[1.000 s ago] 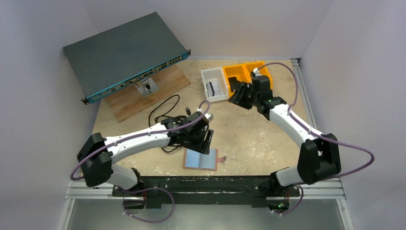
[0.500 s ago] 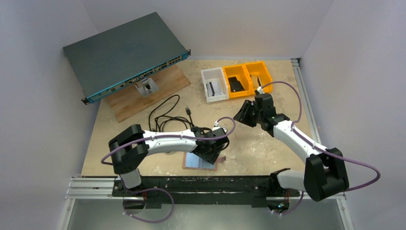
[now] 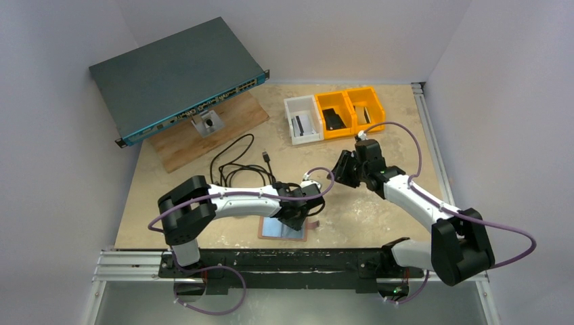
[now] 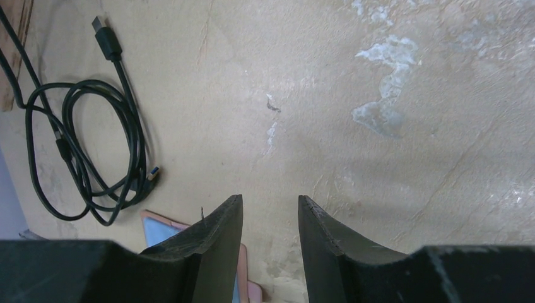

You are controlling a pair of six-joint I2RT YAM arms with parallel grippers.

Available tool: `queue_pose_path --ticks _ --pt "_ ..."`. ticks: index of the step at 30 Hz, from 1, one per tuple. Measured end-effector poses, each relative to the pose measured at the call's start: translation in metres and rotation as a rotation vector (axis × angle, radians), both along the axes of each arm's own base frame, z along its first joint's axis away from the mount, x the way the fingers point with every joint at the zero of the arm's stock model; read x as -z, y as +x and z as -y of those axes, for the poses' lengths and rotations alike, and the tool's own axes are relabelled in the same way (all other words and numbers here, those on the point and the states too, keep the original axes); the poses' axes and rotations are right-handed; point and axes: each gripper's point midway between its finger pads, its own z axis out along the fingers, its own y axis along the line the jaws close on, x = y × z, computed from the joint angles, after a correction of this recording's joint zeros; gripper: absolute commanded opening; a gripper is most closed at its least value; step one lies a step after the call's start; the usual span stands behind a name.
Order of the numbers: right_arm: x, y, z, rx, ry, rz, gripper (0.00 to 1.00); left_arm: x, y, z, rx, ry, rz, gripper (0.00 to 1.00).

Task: Take the credit cards out of the card holder
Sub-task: Remove the credit card from the card holder.

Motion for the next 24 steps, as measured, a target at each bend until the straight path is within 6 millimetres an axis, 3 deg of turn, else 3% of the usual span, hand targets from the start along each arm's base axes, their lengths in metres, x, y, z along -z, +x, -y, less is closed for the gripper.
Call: queue_pose_path --ticks 8,12,21,24 --pt "-0.005 -0.018 -0.021 -0.074 0.014 0.014 0.37 -0.001 0.004 -0.003 -0.023 -0.012 0.012 0.04" --pt "-0.011 -0.039 -0.052 -0.173 0.05 0.019 0.36 -0.001 0.006 -0.01 -0.061 -0.06 -0.007 0.01" --pt "0.001 -0.075 -0.079 -0.268 0.096 -0.038 0.36 -0.001 0.01 -0.022 -0.151 -0.211 -0.104 0.0" --pt "0.001 -0.081 -0.088 -0.292 0.111 -0.037 0.3 -0.001 0.01 -0.023 -0.172 -0.259 -0.13 0.0"
